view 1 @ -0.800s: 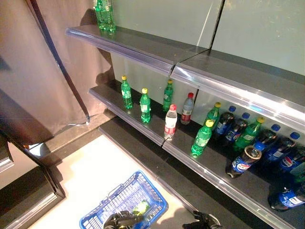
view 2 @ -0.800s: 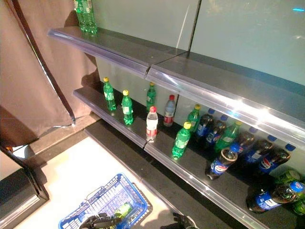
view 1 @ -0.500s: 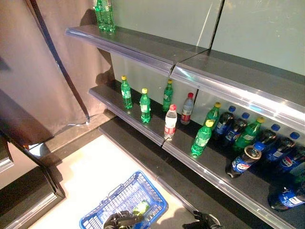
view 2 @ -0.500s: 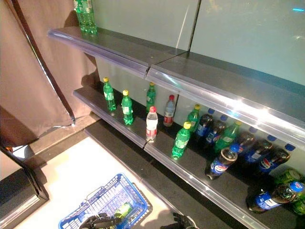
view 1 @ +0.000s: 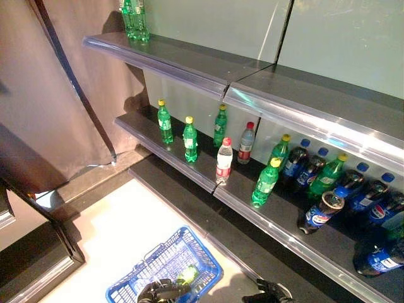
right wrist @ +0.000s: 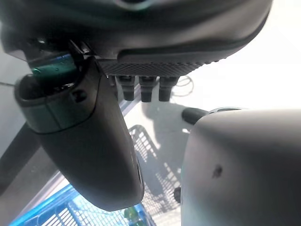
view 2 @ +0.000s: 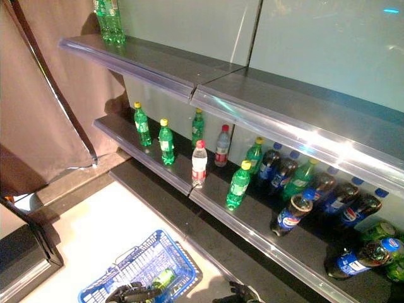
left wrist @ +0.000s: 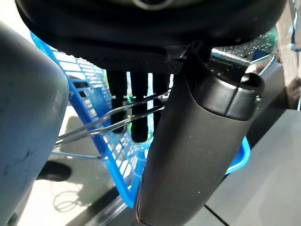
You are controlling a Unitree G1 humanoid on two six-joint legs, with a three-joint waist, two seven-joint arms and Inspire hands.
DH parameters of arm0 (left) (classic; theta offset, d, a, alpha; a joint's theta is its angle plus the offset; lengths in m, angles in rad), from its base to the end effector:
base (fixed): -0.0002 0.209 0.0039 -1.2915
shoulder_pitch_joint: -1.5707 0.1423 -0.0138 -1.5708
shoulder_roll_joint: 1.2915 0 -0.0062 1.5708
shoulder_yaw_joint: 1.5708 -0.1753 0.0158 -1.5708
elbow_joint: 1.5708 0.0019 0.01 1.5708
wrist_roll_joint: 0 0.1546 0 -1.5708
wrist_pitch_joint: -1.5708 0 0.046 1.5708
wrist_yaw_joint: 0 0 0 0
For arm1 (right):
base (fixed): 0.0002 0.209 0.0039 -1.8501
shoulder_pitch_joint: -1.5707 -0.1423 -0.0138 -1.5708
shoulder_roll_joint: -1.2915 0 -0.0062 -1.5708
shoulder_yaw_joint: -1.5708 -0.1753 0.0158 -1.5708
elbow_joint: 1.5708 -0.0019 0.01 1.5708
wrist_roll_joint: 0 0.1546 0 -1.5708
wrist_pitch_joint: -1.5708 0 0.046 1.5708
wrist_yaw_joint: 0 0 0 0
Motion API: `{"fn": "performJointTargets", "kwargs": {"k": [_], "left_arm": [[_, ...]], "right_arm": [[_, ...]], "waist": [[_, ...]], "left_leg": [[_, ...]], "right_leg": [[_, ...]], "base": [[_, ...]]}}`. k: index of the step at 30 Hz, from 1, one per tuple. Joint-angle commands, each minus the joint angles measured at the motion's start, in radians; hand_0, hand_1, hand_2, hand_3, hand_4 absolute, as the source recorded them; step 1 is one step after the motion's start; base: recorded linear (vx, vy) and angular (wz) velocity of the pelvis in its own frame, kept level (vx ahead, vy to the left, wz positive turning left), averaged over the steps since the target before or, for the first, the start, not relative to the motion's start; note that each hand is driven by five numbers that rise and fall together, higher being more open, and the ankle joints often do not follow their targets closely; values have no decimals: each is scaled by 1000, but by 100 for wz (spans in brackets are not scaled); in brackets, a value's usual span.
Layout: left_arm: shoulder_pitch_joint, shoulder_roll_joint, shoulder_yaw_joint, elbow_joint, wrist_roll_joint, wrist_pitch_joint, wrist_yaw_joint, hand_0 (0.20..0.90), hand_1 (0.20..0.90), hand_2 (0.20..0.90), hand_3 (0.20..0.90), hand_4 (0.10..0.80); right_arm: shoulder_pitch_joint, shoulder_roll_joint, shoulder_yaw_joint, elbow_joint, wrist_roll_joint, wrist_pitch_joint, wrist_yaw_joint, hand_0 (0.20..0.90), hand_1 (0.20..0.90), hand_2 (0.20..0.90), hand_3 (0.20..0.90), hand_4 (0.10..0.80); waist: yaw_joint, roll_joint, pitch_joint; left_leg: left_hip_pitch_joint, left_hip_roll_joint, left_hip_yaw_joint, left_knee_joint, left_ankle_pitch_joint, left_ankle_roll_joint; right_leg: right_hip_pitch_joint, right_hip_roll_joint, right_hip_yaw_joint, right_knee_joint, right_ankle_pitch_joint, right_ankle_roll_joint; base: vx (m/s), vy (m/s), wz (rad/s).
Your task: Pick up the drink and place into the basket.
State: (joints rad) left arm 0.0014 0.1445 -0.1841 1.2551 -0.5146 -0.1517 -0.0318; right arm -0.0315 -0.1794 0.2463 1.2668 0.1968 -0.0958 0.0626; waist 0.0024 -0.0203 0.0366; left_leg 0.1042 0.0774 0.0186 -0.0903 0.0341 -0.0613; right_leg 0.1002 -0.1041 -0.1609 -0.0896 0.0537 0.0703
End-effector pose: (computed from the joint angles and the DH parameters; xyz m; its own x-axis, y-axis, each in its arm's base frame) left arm 0.0773 0.1913 -0.1283 0.4463 0.0932 -0.8900 -0.2868 0.9570 -0.0435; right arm 0.0847 -0.1975 -0.1265 0.4040 -0.0237 -0.9145 -0.0887 0.9939 -0.0650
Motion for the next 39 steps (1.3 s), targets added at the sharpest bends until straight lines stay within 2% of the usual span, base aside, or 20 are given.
{"fn": "performJointTargets", "kwargs": {"k": [1, 5, 7, 8, 10, 14, 15, 17, 18, 22, 26, 29, 34, 39], "left_arm": [[-37, 26, -43, 18, 94, -57, 14, 300, 300, 300, 200, 100], [-40, 25, -49, 12, 97, -56, 22, 300, 300, 300, 200, 100], [-38, 29, -48, 4, 100, -51, 25, 300, 300, 300, 200, 100], [-38, 30, -48, 3, 100, -51, 26, 300, 300, 300, 200, 100], [-32, 40, -51, -16, 103, -47, 27, 300, 300, 300, 200, 100], [-6, 66, -57, -73, 115, -29, 31, 300, 300, 300, 200, 100], [3, 70, -59, -88, 115, -26, 34, 300, 300, 300, 200, 100], [20, 80, -61, -109, 113, -26, 36, 300, 300, 300, 200, 100], [31, 85, -59, -116, 117, -29, 35, 300, 300, 300, 200, 100], [41, 88, -52, -114, 122, -36, 32, 300, 300, 300, 200, 100], [52, 83, -41, -112, 120, -42, 32, 300, 300, 300, 200, 100], [62, 82, -24, -115, 130, -44, 29, 300, 300, 300, 200, 100], [85, 67, 13, -103, 142, -61, 22, 300, 300, 300, 200, 100], [93, 50, 26, -95, 143, -73, 26, 300, 300, 300, 200, 100]], "right_arm": [[4, -18, 53, 42, -33, -14, -8, 900, 900, 900, 900, 800], [1, -23, 71, 18, -78, -76, -53, 900, 900, 900, 900, 800], [0, -32, 92, -30, -115, -160, -59, 900, 900, 900, 900, 800], [0, -34, 99, -43, -111, -158, -58, 900, 900, 900, 900, 800], [-1, -53, 140, -161, -103, -178, -30, 900, 900, 900, 900, 800], [15, -117, 186, -519, -53, -100, 27, 900, 900, 900, 900, 800], [22, -132, 189, -584, -47, -131, 44, 900, 900, 900, 900, 800], [29, -181, 199, -785, -4, -105, 63, 900, 900, 900, 900, 800], [33, -207, 191, -875, 12, -135, 79, 900, 900, 900, 900, 800], [21, -248, 149, -1087, 22, -168, 114, 900, 900, 900, 900, 800], [2, -287, 90, -1244, 54, -152, 166, 900, 900, 900, 900, 800], [-10, -329, 10, -1392, 113, -163, 194, 900, 900, 900, 900, 800], [-36, -326, -163, -1526, 200, -288, 78, 900, 900, 900, 900, 800], [-19, -308, -234, -1539, 125, -371, -92, 900, 900, 900, 900, 800]], "waist": [[13, 8, 61], [15, 5, 65], [14, 1, 68], [14, 0, 68], [14, -5, 73], [12, -18, 74], [10, -21, 73], [4, -26, 71], [1, -28, 68], [-10, -29, 60], [-18, -26, 54], [-25, -26, 50], [-42, -18, 34], [-54, -11, 22]], "left_leg": [[-11, 31, 26, 3, -20, 1], [-12, 32, 24, 3, -20, 0], [-10, 33, 23, 3, -21, -2], [-10, 34, 23, 3, -21, -2], [-12, 35, 21, 3, -19, -3], [-17, 37, 19, 3, -17, -3], [-19, 37, 18, 3, -17, -3], [-22, 39, 20, 3, -15, -5], [-25, 40, 22, 3, -14, -8], [-30, 46, 32, 3, -12, -12], [-32, 53, 42, 3, -10, -14], [-31, 60, 53, 3, -10, -15], [-25, 73, 74, 3, -16, -17], [-19, 81, 91, 3, -18, -19]], "right_leg": [[22, -44, 0, 8, -6, 33], [20, -45, 2, 6, -5, 34], [19, -44, 5, 7, -4, 35], [19, -44, 5, 7, -4, 35], [16, -43, 7, 7, -2, 36], [13, -40, 10, 3, 1, 37], [12, -39, 10, 2, 1, 37], [9, -37, 11, 2, 2, 38], [6, -36, 12, 2, 2, 38], [-2, -34, 18, 2, 0, 41], [-6, -33, 25, 2, -1, 42], [-7, -31, 28, 2, -4, 40], [-6, -25, 42, 3, -13, 35], [-5, -27, 49, 2, -16, 33]], "base": [[0, 0, 0], [0, 0, 0], [0, 0, 0], [0, 0, 0], [-41, -45, -2], [-43, -55, -4], [-44, -57, -1], [-37, -46, 0], [-31, -36, 1], [-8, -8, 0], [0, 0, 0], [0, 0, 0], [6, 9, -3], [11, 18, -14]]}}
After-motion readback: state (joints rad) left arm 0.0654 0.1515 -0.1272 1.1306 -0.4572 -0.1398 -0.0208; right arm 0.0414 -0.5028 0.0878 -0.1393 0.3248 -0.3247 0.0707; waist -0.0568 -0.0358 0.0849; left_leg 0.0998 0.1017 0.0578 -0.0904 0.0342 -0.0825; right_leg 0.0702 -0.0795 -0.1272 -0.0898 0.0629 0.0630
